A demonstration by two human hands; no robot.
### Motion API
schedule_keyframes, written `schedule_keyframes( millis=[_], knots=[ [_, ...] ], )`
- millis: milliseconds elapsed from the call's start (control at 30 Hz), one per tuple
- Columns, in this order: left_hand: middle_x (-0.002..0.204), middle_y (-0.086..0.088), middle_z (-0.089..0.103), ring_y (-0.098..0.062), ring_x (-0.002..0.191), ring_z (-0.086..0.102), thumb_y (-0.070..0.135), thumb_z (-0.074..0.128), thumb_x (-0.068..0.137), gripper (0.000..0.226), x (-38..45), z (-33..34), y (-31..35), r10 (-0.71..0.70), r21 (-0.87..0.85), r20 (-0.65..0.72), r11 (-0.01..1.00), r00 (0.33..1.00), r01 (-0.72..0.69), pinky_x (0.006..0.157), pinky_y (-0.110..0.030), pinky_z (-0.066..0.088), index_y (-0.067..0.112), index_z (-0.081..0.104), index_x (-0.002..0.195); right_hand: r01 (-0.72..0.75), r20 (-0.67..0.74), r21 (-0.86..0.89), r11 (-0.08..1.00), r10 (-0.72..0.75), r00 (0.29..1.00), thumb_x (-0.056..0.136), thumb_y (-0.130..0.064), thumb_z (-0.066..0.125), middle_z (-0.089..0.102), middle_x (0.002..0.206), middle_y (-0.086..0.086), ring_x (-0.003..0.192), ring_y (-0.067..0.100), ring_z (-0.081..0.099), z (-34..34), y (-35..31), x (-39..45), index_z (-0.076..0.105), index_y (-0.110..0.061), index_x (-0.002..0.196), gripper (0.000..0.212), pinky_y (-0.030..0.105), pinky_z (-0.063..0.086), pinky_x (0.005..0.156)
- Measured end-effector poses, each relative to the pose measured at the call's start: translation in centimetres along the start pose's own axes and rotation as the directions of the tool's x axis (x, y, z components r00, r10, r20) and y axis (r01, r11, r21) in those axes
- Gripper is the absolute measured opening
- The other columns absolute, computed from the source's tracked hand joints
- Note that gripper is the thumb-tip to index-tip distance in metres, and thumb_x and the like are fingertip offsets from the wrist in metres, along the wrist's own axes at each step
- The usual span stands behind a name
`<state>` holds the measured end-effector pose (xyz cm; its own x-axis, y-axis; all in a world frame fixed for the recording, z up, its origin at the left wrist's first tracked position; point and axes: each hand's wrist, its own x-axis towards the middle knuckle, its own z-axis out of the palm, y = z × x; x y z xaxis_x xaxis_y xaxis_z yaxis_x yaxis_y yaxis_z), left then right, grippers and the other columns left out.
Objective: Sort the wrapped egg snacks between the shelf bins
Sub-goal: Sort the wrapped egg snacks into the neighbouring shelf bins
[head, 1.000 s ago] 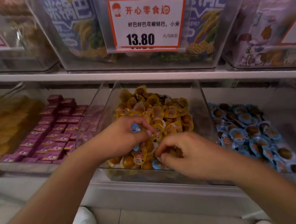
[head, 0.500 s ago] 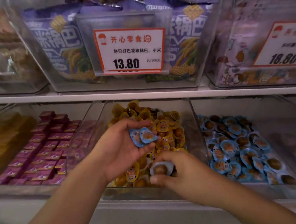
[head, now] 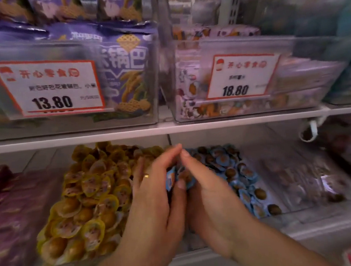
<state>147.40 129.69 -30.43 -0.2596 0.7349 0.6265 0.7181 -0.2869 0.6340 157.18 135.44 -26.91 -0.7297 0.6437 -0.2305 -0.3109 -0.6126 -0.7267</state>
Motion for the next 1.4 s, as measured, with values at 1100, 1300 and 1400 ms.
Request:
schedule_keyframes(
  millis=[1100, 1300, 1400],
  knots=[
    [0.142, -0.008, 0.049, -0.035, 0.133, 0.046, 0.043, 0.068, 0.080, 0.064, 3.2, -3.2, -10.1, -0.227, 0.799, 0.278, 0.594, 0.933, -0.094, 0.115, -0.061, 0.024, 0.024, 0.050, 0.138, 0.376, 0.306, -0.913, 0.156, -0.347, 0.887, 0.086, -0.052, 0.052, 0.033, 0.137, -0.030, 0.128, -0.009, 0.039, -7.0, 1.9, 4.2, 0.037, -0.053, 0.140, 0.057, 0.037, 0.050, 0.101],
    [0.101, 0.012, 0.050, -0.017, 0.101, 0.057, 0.051, 0.061, 0.080, 0.036, 1.5, -2.5, -7.5, -0.121, 0.450, 0.544, 0.877, 0.830, -0.167, 0.077, -0.029, 0.044, 0.032, 0.058, 0.110, 0.403, 0.327, -0.906, 0.131, -0.389, 0.861, 0.084, -0.051, 0.052, 0.036, 0.135, -0.026, 0.127, -0.007, 0.043, -7.3, 2.1, 4.5, 0.042, -0.046, 0.141, 0.058, 0.035, 0.050, 0.101],
    [0.113, 0.012, 0.051, -0.013, 0.110, 0.049, 0.076, 0.055, 0.073, 0.063, 0.4, -1.9, -7.8, -0.255, 0.540, 0.704, 0.798, 0.663, -0.267, 0.087, -0.032, 0.040, 0.033, 0.059, 0.118, 0.398, 0.325, -0.909, 0.122, -0.390, 0.862, 0.084, -0.052, 0.051, 0.037, 0.135, -0.025, 0.128, -0.004, 0.043, -7.4, 2.2, 4.6, 0.042, -0.046, 0.141, 0.058, 0.038, 0.050, 0.101]
  ],
)
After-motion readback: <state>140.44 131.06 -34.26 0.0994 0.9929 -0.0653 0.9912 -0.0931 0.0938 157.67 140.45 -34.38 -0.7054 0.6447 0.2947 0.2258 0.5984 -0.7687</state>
